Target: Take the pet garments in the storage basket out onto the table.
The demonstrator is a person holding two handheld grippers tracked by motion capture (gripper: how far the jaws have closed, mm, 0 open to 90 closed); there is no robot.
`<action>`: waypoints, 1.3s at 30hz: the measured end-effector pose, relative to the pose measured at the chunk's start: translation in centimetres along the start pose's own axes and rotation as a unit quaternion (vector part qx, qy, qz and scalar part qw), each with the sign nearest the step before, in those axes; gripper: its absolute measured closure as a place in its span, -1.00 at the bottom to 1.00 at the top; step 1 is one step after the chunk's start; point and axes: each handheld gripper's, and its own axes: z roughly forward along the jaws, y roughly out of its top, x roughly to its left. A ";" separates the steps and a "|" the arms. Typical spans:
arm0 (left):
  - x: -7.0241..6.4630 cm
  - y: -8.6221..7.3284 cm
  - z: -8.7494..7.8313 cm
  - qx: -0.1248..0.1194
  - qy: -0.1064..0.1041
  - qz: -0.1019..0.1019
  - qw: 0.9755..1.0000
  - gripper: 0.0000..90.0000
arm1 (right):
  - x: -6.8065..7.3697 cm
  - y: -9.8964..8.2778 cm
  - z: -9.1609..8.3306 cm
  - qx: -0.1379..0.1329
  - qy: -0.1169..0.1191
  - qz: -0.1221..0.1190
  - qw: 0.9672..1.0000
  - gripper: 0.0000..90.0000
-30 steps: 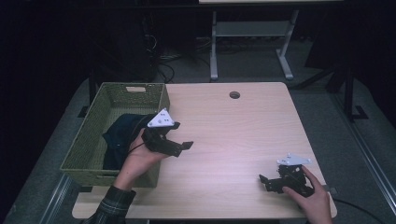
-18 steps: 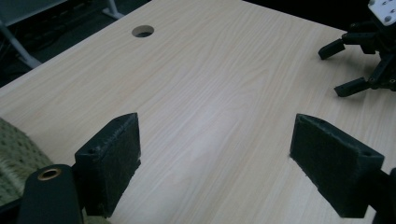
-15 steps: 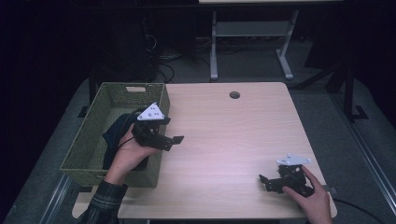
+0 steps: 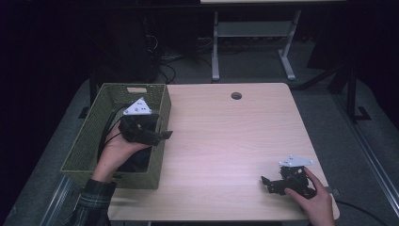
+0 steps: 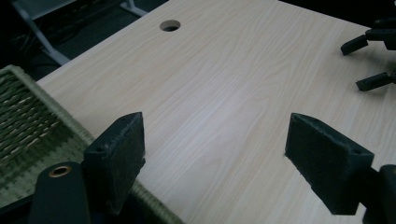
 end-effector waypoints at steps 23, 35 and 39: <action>4.3 -2.3 -4.4 0.003 0.065 -0.038 0.997 -0.54 | 0.0 0.0 0.0 0.000 0.000 0.001 1.000 -0.98; 6.0 -4.8 -5.8 0.016 0.095 -0.066 0.993 -0.54 | 0.0 0.0 0.0 0.000 0.000 0.000 1.000 -0.98; 6.3 -5.5 -5.7 0.024 0.102 -0.072 0.992 -0.54 | 0.0 0.0 0.0 0.000 0.000 0.000 1.000 -0.98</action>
